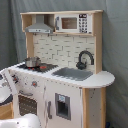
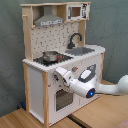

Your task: Play with the kitchen

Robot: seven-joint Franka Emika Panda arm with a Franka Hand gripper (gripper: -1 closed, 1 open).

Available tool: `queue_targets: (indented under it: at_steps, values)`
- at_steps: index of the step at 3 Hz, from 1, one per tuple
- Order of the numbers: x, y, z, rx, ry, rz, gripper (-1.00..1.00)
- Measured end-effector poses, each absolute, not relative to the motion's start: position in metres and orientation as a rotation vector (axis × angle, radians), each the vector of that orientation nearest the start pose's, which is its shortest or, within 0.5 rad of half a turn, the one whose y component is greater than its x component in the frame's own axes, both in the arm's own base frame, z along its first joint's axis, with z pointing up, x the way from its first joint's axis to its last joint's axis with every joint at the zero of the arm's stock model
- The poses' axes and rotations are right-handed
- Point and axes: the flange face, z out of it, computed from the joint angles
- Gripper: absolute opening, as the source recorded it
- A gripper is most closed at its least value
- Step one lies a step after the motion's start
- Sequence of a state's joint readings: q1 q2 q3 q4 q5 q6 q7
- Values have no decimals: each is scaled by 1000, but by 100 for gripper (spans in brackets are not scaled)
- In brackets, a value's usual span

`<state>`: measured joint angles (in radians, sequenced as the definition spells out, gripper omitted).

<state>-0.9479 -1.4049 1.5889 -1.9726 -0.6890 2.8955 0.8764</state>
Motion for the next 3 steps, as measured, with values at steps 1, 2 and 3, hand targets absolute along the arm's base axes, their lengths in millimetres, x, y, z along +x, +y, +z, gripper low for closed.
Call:
queue_targets:
  at_steps: [1, 2, 3]
  values:
    - [348, 545, 323, 1322, 1085, 1405, -100]
    - [348, 544, 323, 1243, 1145, 1322, -100]
    - [348, 544, 323, 1156, 1202, 1232, -100]
